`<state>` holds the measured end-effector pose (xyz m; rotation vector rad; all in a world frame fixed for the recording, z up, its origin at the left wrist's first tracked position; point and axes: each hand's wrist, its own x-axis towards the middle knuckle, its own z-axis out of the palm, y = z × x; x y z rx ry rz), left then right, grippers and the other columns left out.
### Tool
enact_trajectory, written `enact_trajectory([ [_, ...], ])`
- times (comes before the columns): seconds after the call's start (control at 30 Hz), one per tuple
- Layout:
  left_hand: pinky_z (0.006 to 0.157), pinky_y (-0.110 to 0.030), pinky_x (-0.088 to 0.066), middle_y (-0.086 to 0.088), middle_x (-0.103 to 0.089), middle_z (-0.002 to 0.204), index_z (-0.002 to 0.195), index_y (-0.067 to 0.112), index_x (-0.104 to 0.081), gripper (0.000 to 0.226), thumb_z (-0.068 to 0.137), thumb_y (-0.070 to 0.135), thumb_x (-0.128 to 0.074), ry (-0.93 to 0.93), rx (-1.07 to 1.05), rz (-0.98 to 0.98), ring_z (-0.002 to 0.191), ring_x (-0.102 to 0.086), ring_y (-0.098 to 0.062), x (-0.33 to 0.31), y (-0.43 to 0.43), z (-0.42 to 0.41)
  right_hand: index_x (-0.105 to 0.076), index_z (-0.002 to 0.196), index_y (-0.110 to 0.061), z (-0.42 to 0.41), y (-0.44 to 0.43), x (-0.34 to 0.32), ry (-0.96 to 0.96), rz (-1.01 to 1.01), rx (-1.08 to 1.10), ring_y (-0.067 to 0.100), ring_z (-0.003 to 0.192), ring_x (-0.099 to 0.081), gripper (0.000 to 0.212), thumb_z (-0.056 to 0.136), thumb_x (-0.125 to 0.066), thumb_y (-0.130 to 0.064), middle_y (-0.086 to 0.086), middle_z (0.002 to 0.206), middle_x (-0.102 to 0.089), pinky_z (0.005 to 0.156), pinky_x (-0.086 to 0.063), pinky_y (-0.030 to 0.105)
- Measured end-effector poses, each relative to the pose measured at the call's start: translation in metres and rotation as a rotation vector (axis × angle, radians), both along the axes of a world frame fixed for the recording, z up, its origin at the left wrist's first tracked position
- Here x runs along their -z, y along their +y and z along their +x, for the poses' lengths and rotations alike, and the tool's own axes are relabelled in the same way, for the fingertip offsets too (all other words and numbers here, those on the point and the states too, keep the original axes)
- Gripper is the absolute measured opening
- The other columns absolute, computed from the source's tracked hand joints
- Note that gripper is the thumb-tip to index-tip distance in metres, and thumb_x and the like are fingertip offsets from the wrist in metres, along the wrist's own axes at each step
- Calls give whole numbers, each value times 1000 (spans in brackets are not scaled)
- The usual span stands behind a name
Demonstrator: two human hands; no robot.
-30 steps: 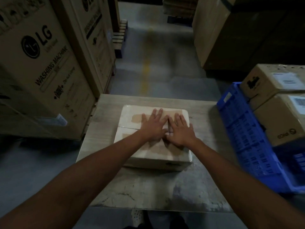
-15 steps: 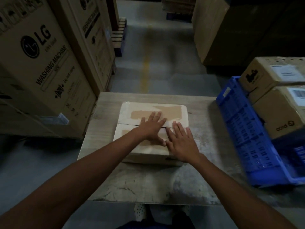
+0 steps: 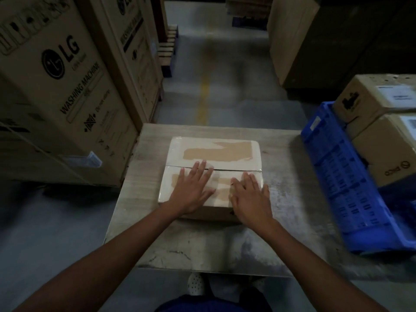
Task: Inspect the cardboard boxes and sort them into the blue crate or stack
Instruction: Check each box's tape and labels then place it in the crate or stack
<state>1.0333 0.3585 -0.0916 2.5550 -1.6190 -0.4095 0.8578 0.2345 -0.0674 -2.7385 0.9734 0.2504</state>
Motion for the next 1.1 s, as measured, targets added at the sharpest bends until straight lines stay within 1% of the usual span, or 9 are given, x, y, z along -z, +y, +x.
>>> enact_trajectory([
  [0.23, 123, -49, 2, -10, 9, 167, 160, 21, -4, 86, 91, 72, -5, -68, -116, 71, 154, 9, -25, -2, 22, 25, -16, 159, -27, 22, 27, -11, 122, -17, 169, 38, 154, -1, 57, 105, -27, -44, 21, 167, -5, 117, -5, 68],
  [0.33, 118, -49, -24, -14, -23, 162, 156, 21, -22, 73, 98, 62, -38, -101, -124, 21, 147, -22, -32, -26, 8, 34, -29, 151, -22, 46, 13, -23, 99, -49, 125, 43, 149, -17, 63, 99, -41, -55, 23, 161, -21, 115, -13, 71],
  [0.4, 109, -47, -37, -16, -37, 150, 155, 20, -26, 75, 95, 63, -44, -122, -174, -58, 136, -36, -33, -37, -6, 48, -21, 156, -23, 63, 3, -23, 71, -20, 1, 42, 153, -6, 79, 95, -42, -67, 20, 167, -6, 117, -10, 68],
  [0.5, 123, -51, -9, -15, 2, 167, 160, 26, -1, 81, 97, 69, -28, -93, -110, 44, 153, 0, -34, -21, -8, 53, -1, 161, -26, 74, -3, -10, 126, 35, -127, 36, 154, 11, 84, 96, -27, -73, 13, 168, 14, 120, -5, 66],
  [0.57, 123, -51, 7, -10, 24, 164, 158, 30, 10, 77, 98, 70, -17, -78, -60, 116, 151, 21, -30, -7, -2, 50, -3, 162, -26, 74, -3, -7, 148, 22, -120, 36, 155, 6, 85, 96, -27, -74, 13, 169, 10, 119, -9, 67],
  [0.7, 122, -54, 6, -13, 21, 164, 159, 27, 7, 88, 94, 73, -31, -61, -30, 178, 152, 19, -32, -23, -17, 62, -32, 151, -27, 92, -15, -31, 90, -58, -154, 38, 143, -29, 90, 81, -57, -77, 15, 158, -27, 111, -30, 64],
  [0.83, 122, -58, 1, -8, 22, 165, 159, 26, 10, 118, 76, 85, -51, -52, 25, 265, 152, 18, -32, -37, -32, 84, -1, 161, -33, 101, -47, -34, 208, 104, -167, 36, 154, 11, 122, 70, -68, -80, 6, 168, 18, 118, -8, 69],
  [0.93, 121, -58, -6, -9, 14, 167, 160, 24, 6, 123, 72, 83, -59, -56, 12, 317, 153, 8, -35, -39, -41, 89, 7, 159, -38, 99, -53, -23, 239, 159, -150, 34, 153, 19, 123, 70, -63, -84, 2, 165, 27, 117, -2, 71],
  [1.1, 122, -56, -7, -9, 9, 168, 160, 26, 0, 86, 95, 70, -36, 18, -87, 82, 154, 3, -32, -31, -54, 78, 5, 160, -37, 90, -65, -21, 148, 175, -42, 31, 154, 17, 94, 91, -48, -72, 2, 167, 24, 118, -3, 70],
])
